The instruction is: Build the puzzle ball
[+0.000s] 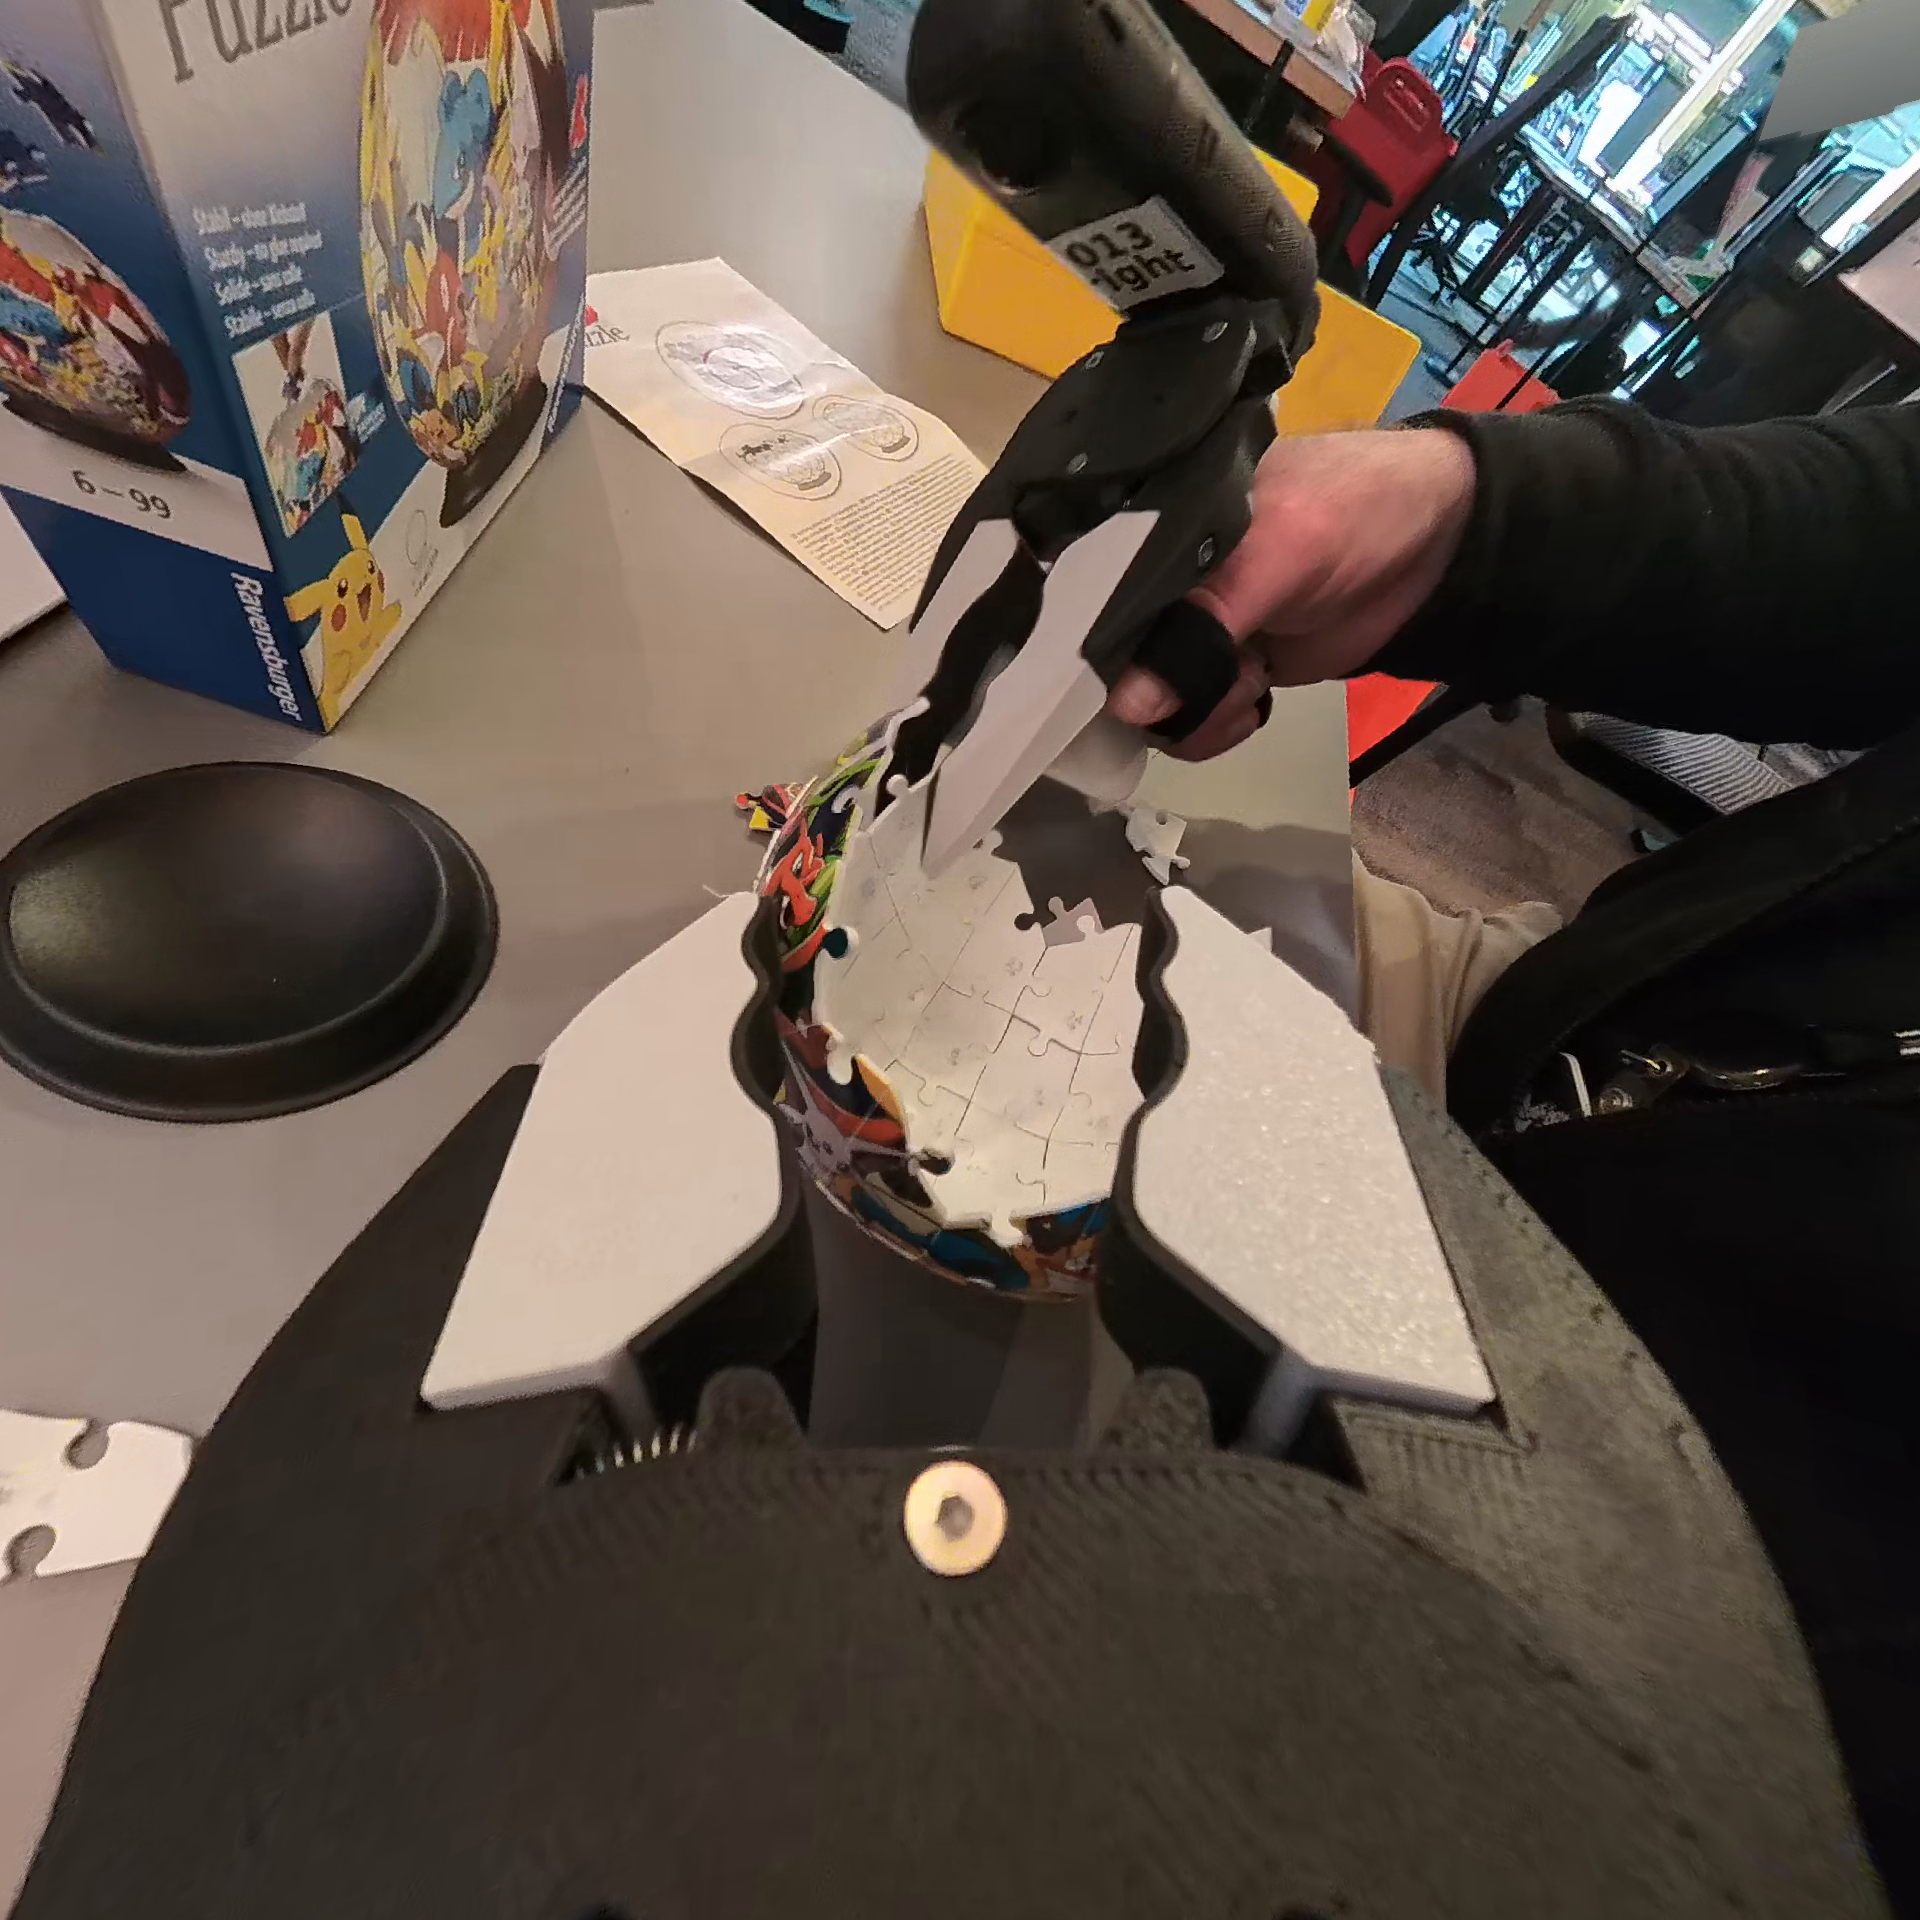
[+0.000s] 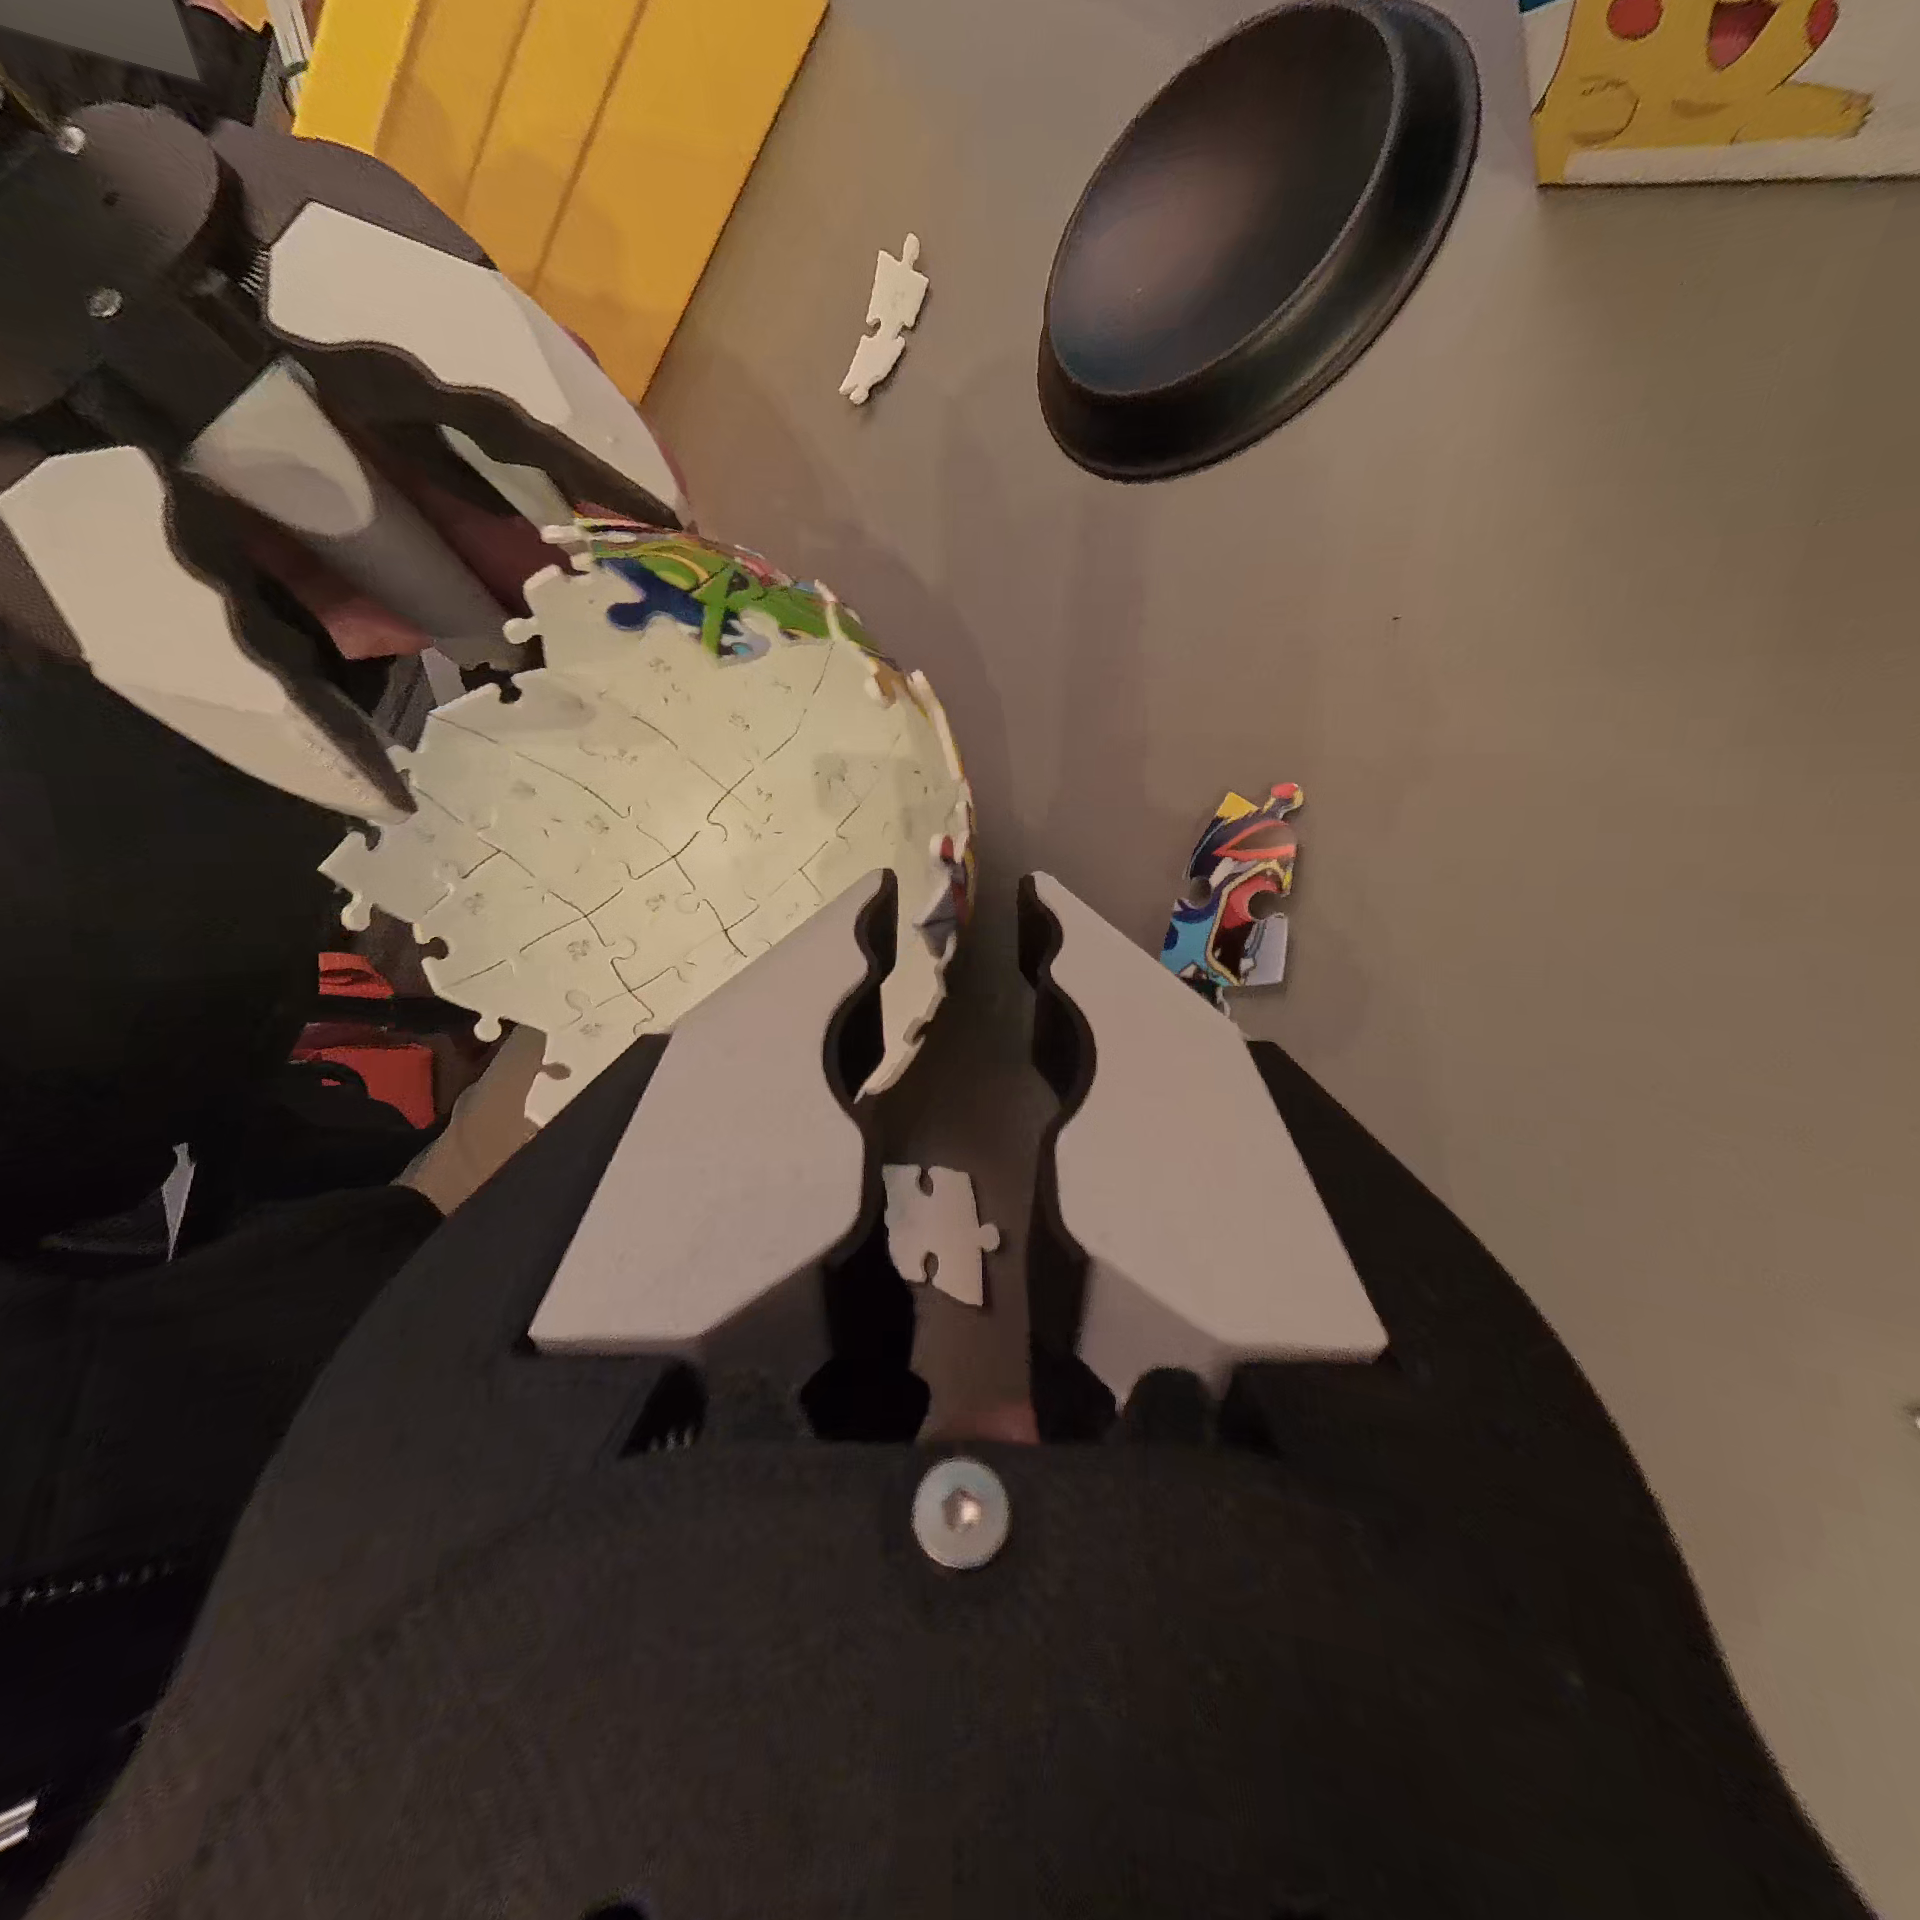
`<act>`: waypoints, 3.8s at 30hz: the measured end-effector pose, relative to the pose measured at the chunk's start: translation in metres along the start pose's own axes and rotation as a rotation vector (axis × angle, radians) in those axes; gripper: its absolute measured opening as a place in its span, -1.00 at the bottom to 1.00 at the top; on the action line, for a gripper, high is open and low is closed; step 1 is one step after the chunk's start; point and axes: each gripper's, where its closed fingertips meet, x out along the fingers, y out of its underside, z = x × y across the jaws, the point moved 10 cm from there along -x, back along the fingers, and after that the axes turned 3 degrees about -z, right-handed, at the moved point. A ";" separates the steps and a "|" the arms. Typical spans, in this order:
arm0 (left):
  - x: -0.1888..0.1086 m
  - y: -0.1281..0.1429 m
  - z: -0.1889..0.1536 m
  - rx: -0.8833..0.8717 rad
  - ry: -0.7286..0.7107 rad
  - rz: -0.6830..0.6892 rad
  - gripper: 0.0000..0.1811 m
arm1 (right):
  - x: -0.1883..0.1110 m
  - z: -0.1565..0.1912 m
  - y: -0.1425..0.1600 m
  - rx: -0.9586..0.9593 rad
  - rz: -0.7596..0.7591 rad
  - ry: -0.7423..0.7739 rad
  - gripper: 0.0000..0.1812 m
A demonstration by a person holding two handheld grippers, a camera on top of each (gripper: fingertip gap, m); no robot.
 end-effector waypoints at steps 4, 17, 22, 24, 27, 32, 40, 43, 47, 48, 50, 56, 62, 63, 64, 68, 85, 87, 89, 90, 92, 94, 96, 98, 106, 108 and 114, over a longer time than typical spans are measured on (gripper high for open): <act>0.000 0.000 -0.001 -0.005 0.001 -0.003 -0.28 | -0.020 0.001 -0.003 -0.017 -0.048 0.010 -0.69; 0.003 -0.002 -0.002 -0.022 0.005 0.004 -0.26 | 0.015 0.000 -0.026 -0.238 0.066 0.050 -0.77; 0.002 0.001 0.001 -0.032 0.009 0.008 -0.26 | 0.023 0.001 -0.027 -0.256 0.069 -0.004 -0.98; 0.002 0.001 0.002 -0.038 0.009 0.007 -0.24 | 0.022 0.002 -0.027 -0.277 0.059 0.002 -0.99; 0.001 0.002 0.004 -0.051 0.015 0.004 -0.24 | 0.022 0.000 -0.027 -0.267 0.060 -0.017 -0.99; 0.002 0.002 0.004 -0.054 0.023 0.012 -0.26 | 0.025 0.004 -0.031 -0.308 0.067 -0.032 -0.90; 0.004 0.003 0.005 -0.071 0.027 0.005 -0.23 | 0.027 0.005 -0.032 -0.338 0.098 -0.050 -0.99; 0.004 0.003 0.006 -0.084 0.031 0.000 -0.23 | 0.027 0.004 -0.031 -0.331 0.106 -0.047 -0.99; 0.003 0.004 0.007 -0.084 0.032 -0.001 -0.24 | 0.028 0.005 -0.032 -0.335 0.098 -0.038 -0.98; 0.003 0.004 0.007 -0.086 0.032 0.000 -0.24 | 0.028 0.005 -0.032 -0.343 0.096 -0.033 -0.97; 0.003 0.005 0.008 -0.088 0.031 0.002 -0.24 | 0.027 0.007 -0.033 -0.356 0.088 -0.027 -0.92; 0.003 0.004 0.009 -0.089 0.033 0.003 -0.25 | 0.023 0.012 -0.036 -0.411 0.065 -0.039 -0.90; 0.006 0.001 0.009 -0.075 0.030 0.014 -0.26 | 0.025 0.017 -0.040 -0.497 0.042 -0.021 -0.95; 0.007 0.000 0.010 -0.074 0.031 0.016 -0.26 | 0.026 0.017 -0.040 -0.500 0.044 -0.022 -0.95; 0.008 0.000 0.010 -0.072 0.031 0.015 -0.26 | 0.026 0.016 -0.041 -0.510 0.042 -0.023 -0.96; 0.009 -0.002 0.010 -0.069 0.025 0.016 -0.28 | 0.024 0.017 -0.041 -0.563 0.035 -0.018 -0.99; 0.007 -0.003 0.013 -0.077 0.001 0.018 -0.32 | 0.015 0.022 -0.043 -0.576 0.052 0.003 -0.82; 0.008 -0.002 0.014 -0.069 -0.018 0.040 -0.33 | 0.015 0.022 -0.042 -0.562 0.063 0.000 -0.81; 0.009 -0.003 0.013 -0.055 -0.039 0.050 -0.37 | 0.015 0.023 -0.041 -0.550 0.075 0.002 -0.83; 0.010 -0.003 0.013 -0.047 -0.050 0.058 -0.40 | 0.015 0.023 -0.041 -0.540 0.083 0.002 -0.83; 0.011 -0.004 0.012 -0.019 -0.088 0.089 -0.45 | 0.015 0.025 -0.042 -0.525 0.091 -0.007 -0.83; 0.013 -0.006 0.009 0.012 -0.106 0.105 -0.48 | 0.014 0.025 -0.042 -0.511 0.095 -0.002 -0.83; 0.015 -0.007 0.009 0.033 -0.144 0.131 -0.55 | 0.010 0.025 -0.042 -0.482 0.088 -0.030 -0.82; 0.016 -0.008 0.010 0.059 -0.187 0.155 -0.62 | 0.008 0.025 -0.042 -0.487 0.090 -0.024 -0.81; 0.024 -0.012 0.010 0.184 -0.283 0.206 -0.81 | 0.015 0.027 -0.041 -0.560 0.071 0.008 -0.94; 0.026 -0.013 0.010 0.205 -0.311 0.231 -0.85 | 0.017 0.028 -0.041 -0.592 0.067 0.030 -0.96; 0.030 -0.010 0.011 0.215 -0.330 0.246 -0.90 | 0.018 0.030 -0.040 -0.626 0.068 0.053 -0.99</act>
